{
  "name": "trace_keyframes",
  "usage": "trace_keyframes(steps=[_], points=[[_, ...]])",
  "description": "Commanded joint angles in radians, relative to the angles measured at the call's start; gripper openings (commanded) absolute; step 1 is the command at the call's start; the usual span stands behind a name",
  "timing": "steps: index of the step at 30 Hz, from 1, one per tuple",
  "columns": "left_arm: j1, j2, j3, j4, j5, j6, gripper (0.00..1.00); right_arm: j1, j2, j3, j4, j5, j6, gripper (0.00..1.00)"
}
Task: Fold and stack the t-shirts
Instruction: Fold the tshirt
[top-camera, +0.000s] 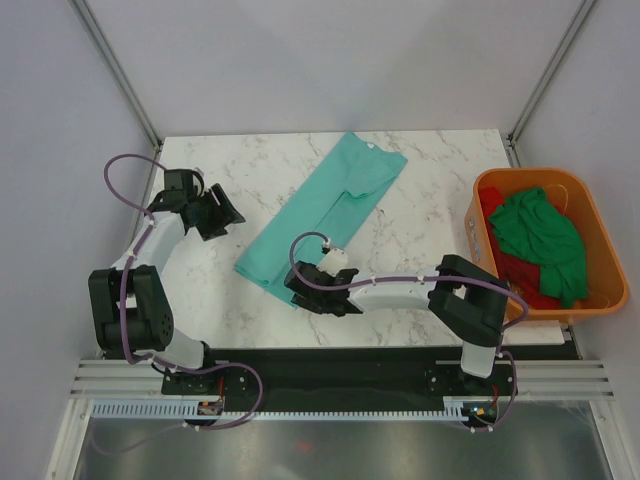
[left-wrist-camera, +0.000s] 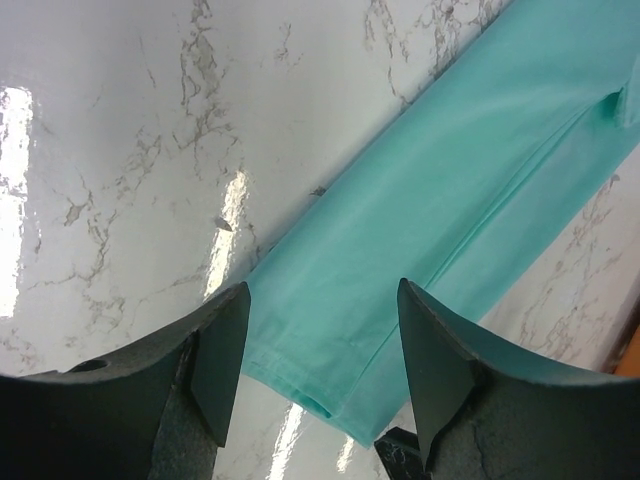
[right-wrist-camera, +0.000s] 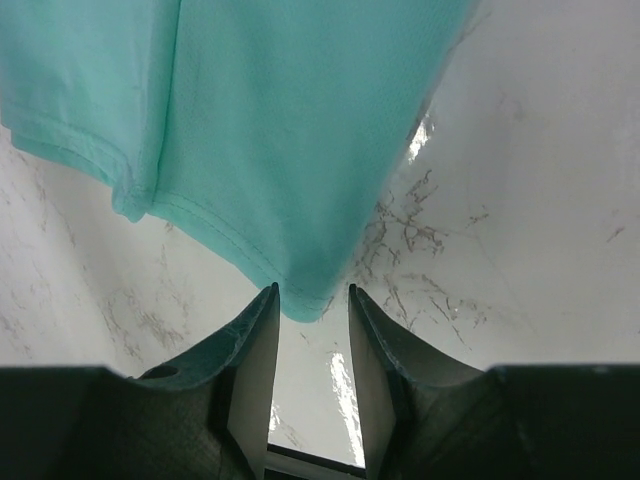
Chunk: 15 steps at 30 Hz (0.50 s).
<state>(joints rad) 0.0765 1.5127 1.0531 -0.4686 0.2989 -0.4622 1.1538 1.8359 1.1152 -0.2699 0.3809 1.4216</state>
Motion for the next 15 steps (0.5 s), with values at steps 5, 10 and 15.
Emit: trace_keyframes(steps=[5,10,15], points=[[0.002,-0.008,-0.019,0.045,0.089,-0.007,0.68,0.018,0.026,0.006,-0.038,0.042,0.028,0.27],[0.003,-0.037,-0.039,0.053,0.108,-0.007,0.68,0.015,0.003,-0.014,-0.035,0.076,0.004,0.12],[0.0,-0.051,-0.054,0.051,0.16,0.0,0.65,0.007,-0.01,-0.032,-0.038,0.072,-0.041,0.0]])
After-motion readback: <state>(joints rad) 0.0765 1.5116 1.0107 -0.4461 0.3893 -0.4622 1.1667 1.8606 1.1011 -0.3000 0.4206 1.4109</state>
